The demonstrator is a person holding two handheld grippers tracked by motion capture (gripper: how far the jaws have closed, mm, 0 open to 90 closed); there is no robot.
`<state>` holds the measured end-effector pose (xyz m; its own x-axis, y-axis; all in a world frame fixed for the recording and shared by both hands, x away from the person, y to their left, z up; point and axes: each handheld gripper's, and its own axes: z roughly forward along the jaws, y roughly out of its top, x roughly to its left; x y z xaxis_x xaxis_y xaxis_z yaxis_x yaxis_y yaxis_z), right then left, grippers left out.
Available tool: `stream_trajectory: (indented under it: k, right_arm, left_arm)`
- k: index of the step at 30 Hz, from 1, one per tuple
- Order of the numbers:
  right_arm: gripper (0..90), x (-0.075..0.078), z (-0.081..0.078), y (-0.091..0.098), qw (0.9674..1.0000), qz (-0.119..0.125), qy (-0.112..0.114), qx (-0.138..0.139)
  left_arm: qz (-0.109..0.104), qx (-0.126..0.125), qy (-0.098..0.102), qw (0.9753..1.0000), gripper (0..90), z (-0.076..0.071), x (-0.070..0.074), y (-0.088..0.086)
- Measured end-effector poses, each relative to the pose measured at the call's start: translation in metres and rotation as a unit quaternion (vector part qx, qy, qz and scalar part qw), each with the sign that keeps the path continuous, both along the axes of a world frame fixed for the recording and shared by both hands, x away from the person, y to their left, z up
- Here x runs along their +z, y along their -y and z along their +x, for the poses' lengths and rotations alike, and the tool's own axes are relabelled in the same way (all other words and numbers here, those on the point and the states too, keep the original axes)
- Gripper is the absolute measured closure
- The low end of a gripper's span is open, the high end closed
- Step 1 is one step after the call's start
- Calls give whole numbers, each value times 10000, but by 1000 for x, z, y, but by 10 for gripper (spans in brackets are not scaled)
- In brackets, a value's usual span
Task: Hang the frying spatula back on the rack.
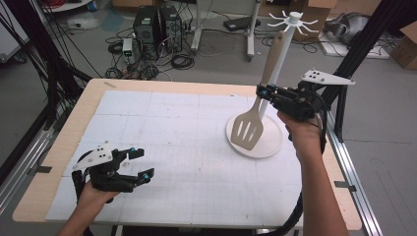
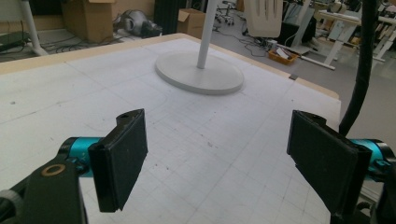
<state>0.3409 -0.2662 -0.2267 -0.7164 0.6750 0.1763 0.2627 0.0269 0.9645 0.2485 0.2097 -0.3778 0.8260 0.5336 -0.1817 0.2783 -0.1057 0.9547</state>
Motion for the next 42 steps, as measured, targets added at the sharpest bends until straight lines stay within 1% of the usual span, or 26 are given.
stream_trajectory:
  k: [9, 11, 14, 17, 18, 20, 21, 22, 23, 24, 25, 26, 28, 29, 30, 31, 33, 34, 35, 36, 37, 38, 39, 41, 42]
  right_arm:
    - [786, -3, 16, 7, 9996, 46, -233, -172]
    - [786, -3, 20, 8, 9995, 57, -234, -217]
    - [786, -3, 24, 11, 9991, 164, -284, -283]
    - [785, -5, 27, 13, 9987, 123, -354, -359]
    - [783, -6, 28, 15, 9986, 100, -346, -389]
    - [779, -7, 28, 17, 9983, 132, -335, -455]
    - [766, -8, 27, 19, 9982, 153, -319, -489]
    - [709, -9, 26, 19, 9980, 204, -326, -503]
    - [614, -10, 25, 21, 9978, 309, -325, -494]
    - [545, -13, 22, 23, 9973, 358, -314, -566]
    - [493, -15, 18, 24, 9973, 284, -280, -621]
    - [459, -18, 14, 26, 9969, 163, -217, -742]
    - [394, -25, 3, 30, 9951, -46, -172, -970]
    - [380, -28, -2, 32, 9942, -152, -138, -1060]
    - [371, -33, -10, 35, 9925, -311, -116, -1175]
    - [357, -37, -15, 37, 9914, -412, -65, -1244]
    - [345, -51, -33, 43, 9883, -622, 26, -1393]
    - [321, -58, -41, 46, 9866, -768, 83, -1436]
    - [297, -65, -46, 47, 9853, -832, 45, -1488]
    - [272, -75, -55, 50, 9840, -953, 12, -1503]
    - [247, -84, -62, 51, 9831, -1015, -56, -1523]
    - [208, -92, -69, 52, 9824, -1048, -101, -1545]
    - [188, -101, -76, 52, 9827, -1019, -116, -1545]
    - [176, -116, -91, 51, 9833, -1024, -100, -1502]
    - [168, -121, -96, 51, 9838, -999, -111, -1484]
  left_arm:
    - [-9, 16, 13, 10000, 208, 0, 0, -1]
    - [-2, 20, 13, 10000, 208, 0, 0, -1]
    - [10, 18, 12, 10000, 209, 0, -1, -1]
    - [4, 20, -2, 10000, 209, 0, -1, -1]
    - [8, 23, -1, 10000, 209, 1, -1, -1]
    - [5, 32, -5, 10000, 209, 1, -1, -1]
    - [2, 34, -6, 10000, 209, 1, -2, -2]
    - [-17, 35, -2, 10000, 209, 1, -2, -1]
    - [-4, 41, -2, 10000, 209, 1, -2, -2]
    - [-46, 42, -2, 10000, 208, 1, -3, -2]
    - [-80, 71, -7, 9999, 207, 1, -4, -3]
    - [-104, 99, -2, 9999, 205, 1, -5, -3]
    - [-117, 139, 8, 9998, 204, 1, -6, -5]
    - [-120, 177, 16, 9998, 202, 1, -7, -6]
    - [-115, 221, 25, 9997, 200, 2, -7, -7]
    - [-131, 280, 24, 9995, 199, 2, -8, -8]
    - [-169, 408, 34, 9990, 199, 3, -9, -11]
    - [-196, 449, 40, 9988, 194, 3, -9, -13]
    - [-216, 522, 72, 9984, 188, 4, -10, -15]
    - [-206, 586, 111, 9980, 182, 5, -10, -17]
    - [-217, 663, 133, 9975, 181, 5, -10, -18]
    - [-185, 723, 161, 9971, 182, 6, -10, -20]
    - [-164, 776, 166, 9967, 181, 7, -11, -21]
    - [-121, 836, 183, 9963, 181, 8, -12, -22]
    - [-90, 853, 213, 9961, 182, 9, -12, -22]
